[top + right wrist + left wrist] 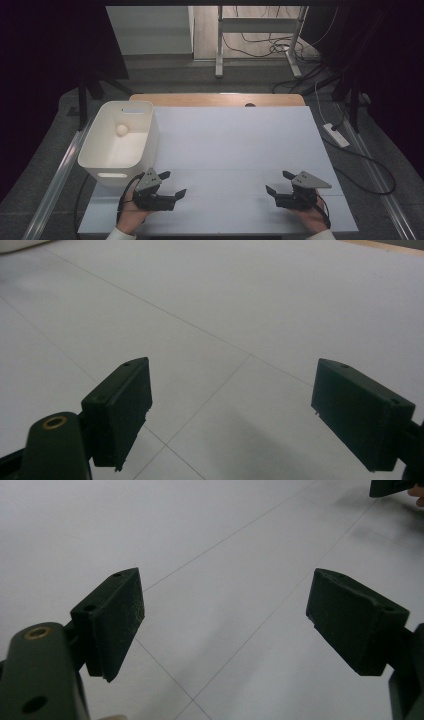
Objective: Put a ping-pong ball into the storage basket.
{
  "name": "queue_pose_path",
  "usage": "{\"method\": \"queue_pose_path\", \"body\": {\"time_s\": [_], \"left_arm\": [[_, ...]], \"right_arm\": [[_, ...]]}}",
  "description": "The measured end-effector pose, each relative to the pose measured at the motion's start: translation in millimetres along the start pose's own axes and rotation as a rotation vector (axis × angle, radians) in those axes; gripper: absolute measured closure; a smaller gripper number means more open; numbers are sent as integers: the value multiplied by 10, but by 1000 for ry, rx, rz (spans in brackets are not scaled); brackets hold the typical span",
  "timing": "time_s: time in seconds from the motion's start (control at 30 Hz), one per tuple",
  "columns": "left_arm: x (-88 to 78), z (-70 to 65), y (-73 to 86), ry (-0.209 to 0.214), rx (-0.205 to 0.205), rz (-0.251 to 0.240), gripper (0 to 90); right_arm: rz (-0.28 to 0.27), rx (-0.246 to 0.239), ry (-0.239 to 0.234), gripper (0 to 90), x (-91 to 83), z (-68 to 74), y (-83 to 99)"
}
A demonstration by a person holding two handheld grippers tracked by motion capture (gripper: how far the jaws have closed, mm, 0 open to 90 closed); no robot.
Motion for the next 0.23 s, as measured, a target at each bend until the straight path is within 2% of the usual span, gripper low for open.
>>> {"method": "queue_pose_path", "body": {"time_s": [0.23], "left_arm": [[21, -2, 11, 2, -3, 5, 161]], "right_arm": [[-7, 1, -4, 165, -13, -6, 0]]}}
Point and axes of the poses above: each handheld gripper's, and its own axes: x roughly forward along the jaws, y roughly out of its underside, z roughly to its left, the point moved 2 cm from there along x, roughly forward along the jaws, and after that the axes turned 13 degrees about x, right-handed, at the moved point
